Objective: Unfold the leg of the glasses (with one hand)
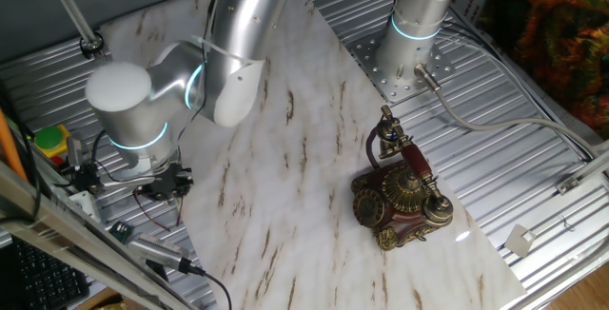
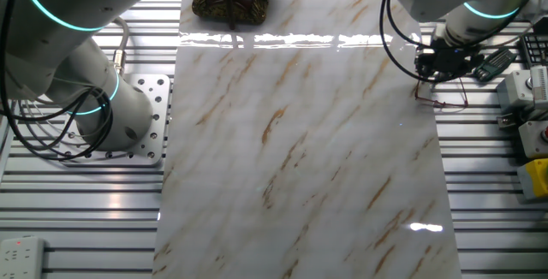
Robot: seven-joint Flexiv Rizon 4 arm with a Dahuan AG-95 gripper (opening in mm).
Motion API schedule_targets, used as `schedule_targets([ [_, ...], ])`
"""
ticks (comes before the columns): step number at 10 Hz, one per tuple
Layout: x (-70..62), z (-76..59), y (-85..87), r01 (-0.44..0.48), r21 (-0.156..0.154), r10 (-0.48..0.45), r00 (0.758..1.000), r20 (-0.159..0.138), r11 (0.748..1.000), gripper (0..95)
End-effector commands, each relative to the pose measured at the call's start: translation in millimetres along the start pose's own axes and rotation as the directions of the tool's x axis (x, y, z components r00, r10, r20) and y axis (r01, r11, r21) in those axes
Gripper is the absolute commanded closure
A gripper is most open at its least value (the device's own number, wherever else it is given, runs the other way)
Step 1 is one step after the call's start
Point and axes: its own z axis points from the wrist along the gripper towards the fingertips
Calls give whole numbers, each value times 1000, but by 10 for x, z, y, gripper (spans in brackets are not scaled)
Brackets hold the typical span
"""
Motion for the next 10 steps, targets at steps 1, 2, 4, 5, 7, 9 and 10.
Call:
schedule_targets([
  [1, -12, -24, 17, -3, -14, 3, 1000, -22, 1000, 760],
  [2, -17, -40, 23, -7, -6, 7, 1000, -11, 1000, 760],
  [4, -18, -48, 25, -9, -7, 9, 1000, -8, 1000, 760],
  [5, -21, -57, 28, -10, -4, 10, 1000, -7, 1000, 760],
  [7, -21, -58, 28, -9, -6, 9, 1000, -8, 1000, 760],
  [9, -22, -57, 29, -4, -10, 4, 1000, -6, 1000, 760],
  [10, -22, -57, 29, -2, -9, 2, 1000, -6, 1000, 760],
])
